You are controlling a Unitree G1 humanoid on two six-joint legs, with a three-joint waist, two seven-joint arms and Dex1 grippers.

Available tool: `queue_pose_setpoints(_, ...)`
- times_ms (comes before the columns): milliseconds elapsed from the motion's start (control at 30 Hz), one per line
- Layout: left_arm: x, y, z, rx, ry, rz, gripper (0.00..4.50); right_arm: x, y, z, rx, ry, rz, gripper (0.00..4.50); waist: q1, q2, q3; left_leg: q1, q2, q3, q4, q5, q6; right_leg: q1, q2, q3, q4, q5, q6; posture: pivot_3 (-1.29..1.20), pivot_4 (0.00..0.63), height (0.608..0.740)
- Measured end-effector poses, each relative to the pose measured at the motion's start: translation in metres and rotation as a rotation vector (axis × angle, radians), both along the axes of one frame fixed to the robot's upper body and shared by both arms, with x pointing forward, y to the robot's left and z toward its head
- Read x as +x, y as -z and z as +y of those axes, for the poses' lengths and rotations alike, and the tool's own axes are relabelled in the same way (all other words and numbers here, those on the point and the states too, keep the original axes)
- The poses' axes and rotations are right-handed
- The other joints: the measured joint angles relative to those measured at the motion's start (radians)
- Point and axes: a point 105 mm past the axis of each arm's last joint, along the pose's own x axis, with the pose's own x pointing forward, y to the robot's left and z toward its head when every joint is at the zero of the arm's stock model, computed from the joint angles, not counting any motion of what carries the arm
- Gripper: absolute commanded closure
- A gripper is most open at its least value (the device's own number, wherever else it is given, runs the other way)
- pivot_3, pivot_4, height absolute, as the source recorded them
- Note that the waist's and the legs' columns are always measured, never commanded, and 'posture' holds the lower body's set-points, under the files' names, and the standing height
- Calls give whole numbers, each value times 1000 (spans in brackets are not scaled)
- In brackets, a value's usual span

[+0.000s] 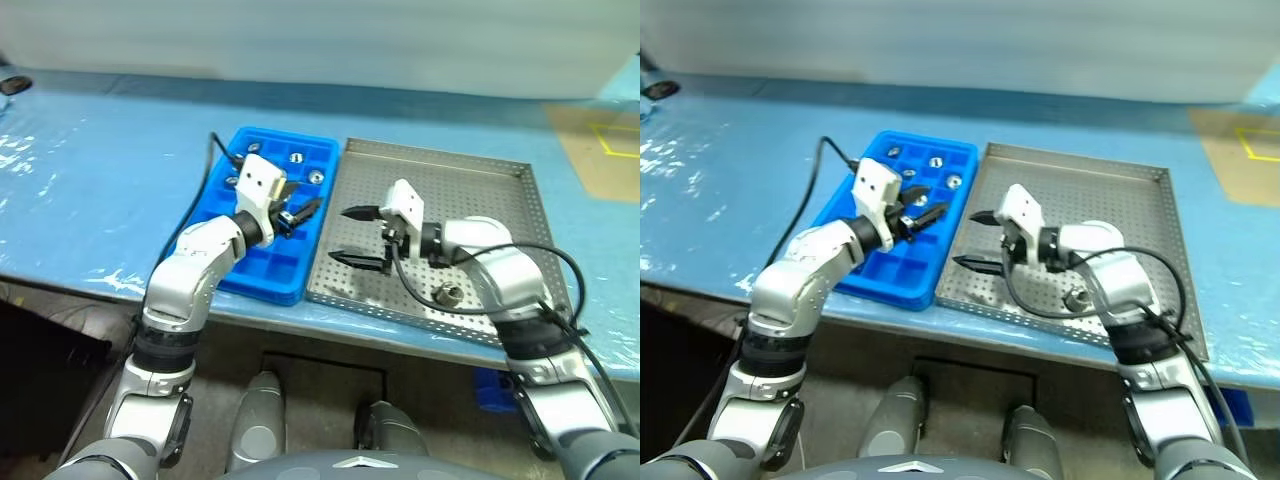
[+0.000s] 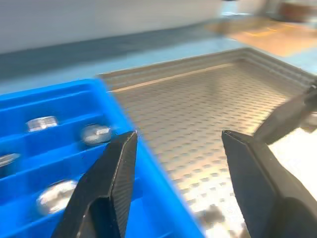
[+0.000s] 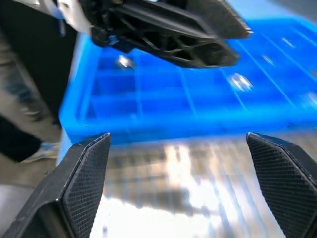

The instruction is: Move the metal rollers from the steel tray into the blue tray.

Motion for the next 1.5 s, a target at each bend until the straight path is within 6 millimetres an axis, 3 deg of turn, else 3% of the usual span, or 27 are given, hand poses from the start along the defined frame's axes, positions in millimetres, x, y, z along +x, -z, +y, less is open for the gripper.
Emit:
queue_pose_setpoints(100, -2, 4, -14, -16, 122, 13, 1653, -10, 11, -18, -22, 138, 61, 0, -53, 0, 0, 2, 0, 0, -2, 0, 0, 0, 1, 1, 0, 0, 0, -229, 150, 740)
queue_pose_setpoints(233, -8, -1, -28, -13, 276, -32, 1653, -22, 42, -44, -118, 350, 169, 0, -107, 1, 0, 11, -2, 3, -9, 1, -1, 4, 1, 5, -3, -2, -3, -287, 150, 740)
queue_pose_setpoints(300, -10, 3, -30, -17, 317, -20, 1653, -27, 51, -48, -134, 400, 207, 0, -127, 1, 0, 13, -2, 5, -10, 1, -1, 5, 1, 8, -4, -3, -5, -323, 150, 740)
queue_pose_setpoints(667, -23, 7, -34, 3, 495, -26, 1653, -22, 47, -65, -165, 569, 244, 0, -161, 1, 0, 18, -1, 22, -8, -3, 9, 4, 0, 20, -4, -2, -5, -329, 150, 740)
queue_pose_setpoints(1000, -32, 17, -8, 131, 543, -26, 1653, -9, 54, -61, -262, 501, 329, 0, -158, 1, 0, 19, 0, 24, -8, -3, 10, 4, 0, 21, -4, -3, -5, -260, 150, 740)
queue_pose_setpoints(1100, -35, 17, -8, 140, 551, -37, 1599, -6, 60, -59, -269, 489, 362, 599, -151, 1, 0, 19, -1, 24, -8, -3, 10, 4, -1, 21, -4, -2, -5, -250, 150, 740)
queue_pose_setpoints(1300, -38, 15, -7, 159, 550, -59, 1599, -3, 62, -61, -326, 458, 332, 2677, -148, 1, 0, 20, 0, 25, -8, -3, 10, 4, -1, 21, -4, -2, -5, -228, 150, 740)
queue_pose_setpoints(1333, -38, 15, -7, 161, 548, -60, 1599, -3, 62, -60, -328, 449, 331, 2846, -148, 1, 0, 20, 0, 25, -8, -3, 10, 5, -1, 21, -4, -2, -5, -226, 150, 740)
queue_pose_setpoints(1500, -37, 13, -2, 171, 532, -64, 1599, 3, 61, -58, -323, 434, 301, 2846, -149, 1, 0, 21, 0, 25, -8, -3, 10, 4, -1, 22, -2, -2, -5, -181, 150, 740)
